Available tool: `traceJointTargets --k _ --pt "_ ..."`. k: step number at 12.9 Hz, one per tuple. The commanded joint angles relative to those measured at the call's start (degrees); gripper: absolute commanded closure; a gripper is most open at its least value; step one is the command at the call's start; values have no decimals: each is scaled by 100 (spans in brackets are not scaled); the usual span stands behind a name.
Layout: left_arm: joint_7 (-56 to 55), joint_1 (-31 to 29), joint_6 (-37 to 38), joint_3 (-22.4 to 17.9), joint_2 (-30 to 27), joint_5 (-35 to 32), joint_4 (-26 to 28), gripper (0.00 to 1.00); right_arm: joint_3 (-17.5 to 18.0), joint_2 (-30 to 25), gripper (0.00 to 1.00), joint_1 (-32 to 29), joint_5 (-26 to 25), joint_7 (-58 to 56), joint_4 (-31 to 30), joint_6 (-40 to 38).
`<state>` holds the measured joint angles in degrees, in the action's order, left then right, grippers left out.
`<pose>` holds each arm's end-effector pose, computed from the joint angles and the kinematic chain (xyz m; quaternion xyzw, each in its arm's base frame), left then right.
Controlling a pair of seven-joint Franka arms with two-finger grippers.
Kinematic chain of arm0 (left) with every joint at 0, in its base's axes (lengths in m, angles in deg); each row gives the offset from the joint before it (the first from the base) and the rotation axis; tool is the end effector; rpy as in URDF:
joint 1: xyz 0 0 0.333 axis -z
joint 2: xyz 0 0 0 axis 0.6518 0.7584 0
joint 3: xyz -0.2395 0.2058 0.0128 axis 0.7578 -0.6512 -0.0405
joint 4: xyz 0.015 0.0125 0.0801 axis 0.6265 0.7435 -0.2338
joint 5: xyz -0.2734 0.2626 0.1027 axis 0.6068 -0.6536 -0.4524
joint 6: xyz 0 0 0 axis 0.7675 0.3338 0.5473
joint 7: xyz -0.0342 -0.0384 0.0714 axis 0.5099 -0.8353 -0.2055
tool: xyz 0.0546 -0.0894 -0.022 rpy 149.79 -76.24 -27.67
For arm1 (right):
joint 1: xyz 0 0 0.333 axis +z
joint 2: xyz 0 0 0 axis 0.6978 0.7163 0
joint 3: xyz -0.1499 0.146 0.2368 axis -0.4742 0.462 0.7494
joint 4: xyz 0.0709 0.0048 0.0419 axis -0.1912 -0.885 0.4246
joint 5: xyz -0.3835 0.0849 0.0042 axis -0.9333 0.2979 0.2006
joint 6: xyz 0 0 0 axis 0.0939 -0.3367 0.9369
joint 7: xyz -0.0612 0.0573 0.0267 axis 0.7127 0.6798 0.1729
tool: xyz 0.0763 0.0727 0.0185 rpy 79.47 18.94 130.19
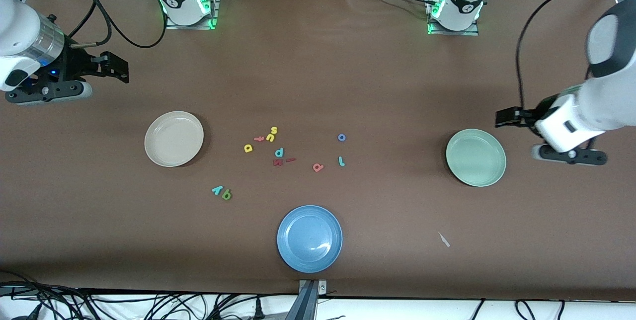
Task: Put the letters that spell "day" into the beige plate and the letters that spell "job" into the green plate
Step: 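Reach the left gripper to the cyan letter l and grasp it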
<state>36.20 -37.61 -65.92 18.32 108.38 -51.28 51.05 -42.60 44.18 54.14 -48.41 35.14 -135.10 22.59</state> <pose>0.6369 -0.0828 0.5111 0.9932 -0.0250 -0.1124 0.0182 0.5559 0.0685 0.5776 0.9945 0.0805 -0.0649 0.0135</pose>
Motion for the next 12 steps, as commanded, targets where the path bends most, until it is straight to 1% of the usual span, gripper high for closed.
traceJointTargets --k 1,3,4,8,10,12 --pt "-955 483 -206 -48 179 130 51 0 -11 18 0 -22 82 -39 72 -24" --pt "-1668 826 -416 -39 311 182 183 0 -11 18 0 -22 82 -39 80 -24" --pt "-1958 975 -688 -48 312 209 375 0 -11 18 0 -22 82 -39 72 -24" --pt "-3670 1678 -2215 -48 390 209 1298 0 -11 27 0 -22 73 -39 72 -24" --pt "-4812 1959 -2919 -48 819 148 1256 0 -11 27 0 -22 82 -30 72 -15" --pt "-5684 2302 -3613 -75 1364 95 1229 0 -2 62 0 -13 90 13 72 11"
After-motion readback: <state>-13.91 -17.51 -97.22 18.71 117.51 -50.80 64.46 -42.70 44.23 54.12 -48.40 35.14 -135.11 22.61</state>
